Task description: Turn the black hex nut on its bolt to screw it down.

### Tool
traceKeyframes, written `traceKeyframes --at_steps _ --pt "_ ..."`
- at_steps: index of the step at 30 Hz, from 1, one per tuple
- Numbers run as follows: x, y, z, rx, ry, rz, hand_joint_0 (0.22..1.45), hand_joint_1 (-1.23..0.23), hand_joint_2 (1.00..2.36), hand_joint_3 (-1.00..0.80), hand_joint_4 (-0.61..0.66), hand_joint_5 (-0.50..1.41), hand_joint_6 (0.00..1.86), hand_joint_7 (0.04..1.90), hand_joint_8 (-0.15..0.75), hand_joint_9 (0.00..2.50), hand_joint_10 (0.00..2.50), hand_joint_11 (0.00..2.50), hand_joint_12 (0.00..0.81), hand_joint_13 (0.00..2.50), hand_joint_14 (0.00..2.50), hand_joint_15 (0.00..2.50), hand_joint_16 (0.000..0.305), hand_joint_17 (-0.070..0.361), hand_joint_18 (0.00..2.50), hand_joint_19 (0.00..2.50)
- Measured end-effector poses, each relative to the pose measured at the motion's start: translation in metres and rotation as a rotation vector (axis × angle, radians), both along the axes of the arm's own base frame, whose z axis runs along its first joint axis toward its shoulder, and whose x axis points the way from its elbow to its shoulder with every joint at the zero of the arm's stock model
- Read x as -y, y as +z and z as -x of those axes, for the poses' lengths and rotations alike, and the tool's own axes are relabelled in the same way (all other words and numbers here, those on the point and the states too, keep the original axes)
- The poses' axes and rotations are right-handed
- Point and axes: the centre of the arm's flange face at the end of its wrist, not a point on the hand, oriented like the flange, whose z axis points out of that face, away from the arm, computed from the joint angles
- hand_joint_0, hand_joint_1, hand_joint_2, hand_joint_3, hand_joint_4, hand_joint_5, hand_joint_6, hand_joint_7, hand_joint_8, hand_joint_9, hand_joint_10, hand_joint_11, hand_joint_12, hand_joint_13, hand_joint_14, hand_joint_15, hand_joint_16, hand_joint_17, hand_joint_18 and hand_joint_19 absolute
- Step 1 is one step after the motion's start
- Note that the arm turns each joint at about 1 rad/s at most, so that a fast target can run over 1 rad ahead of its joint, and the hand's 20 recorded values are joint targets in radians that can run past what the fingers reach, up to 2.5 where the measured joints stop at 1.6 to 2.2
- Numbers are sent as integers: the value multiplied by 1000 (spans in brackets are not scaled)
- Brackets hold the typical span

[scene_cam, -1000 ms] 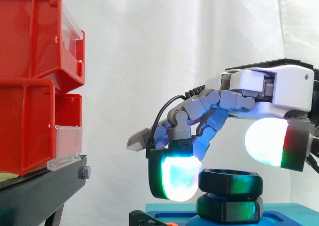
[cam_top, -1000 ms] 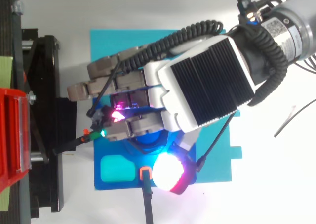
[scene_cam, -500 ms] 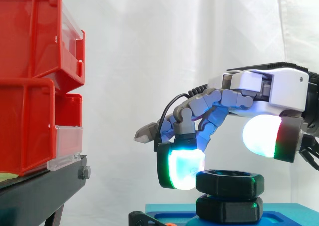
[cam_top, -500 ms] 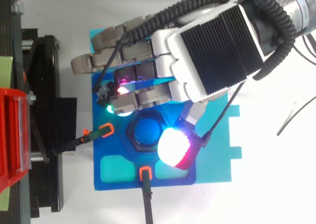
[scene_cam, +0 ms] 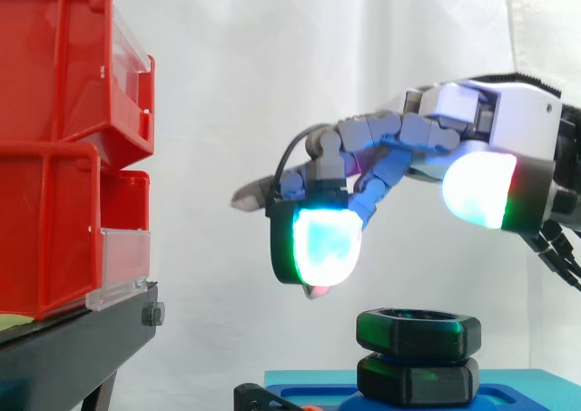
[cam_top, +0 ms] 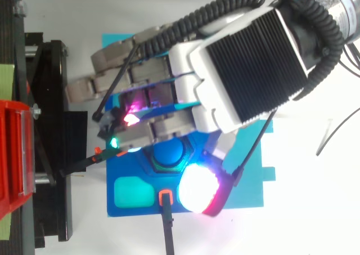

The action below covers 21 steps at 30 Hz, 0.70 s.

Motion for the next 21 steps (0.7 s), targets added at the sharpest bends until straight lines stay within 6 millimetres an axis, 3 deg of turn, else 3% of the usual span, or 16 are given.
traceKeyframes --at_steps 5,10,15,21 --pt "-20 1 -6 2 -10 -9 477 -105 1000 -500 275 -39 501 1308 322 1007 7 274 374 511 1 6 55 124 588 341" --pt "-37 -14 -6 -16 -22 -17 479 -107 1000 -500 263 -40 502 1310 321 1005 7 274 374 512 0 12 55 124 593 338" --pt "-46 -34 -1 -21 -27 -21 480 -110 1000 -500 265 -40 502 1301 322 1003 8 287 373 512 0 9 55 124 592 339" --pt "-50 -39 0 -10 -25 -24 483 -116 1000 -500 207 -27 514 1380 320 1013 7 273 372 516 0 12 54 123 588 341"
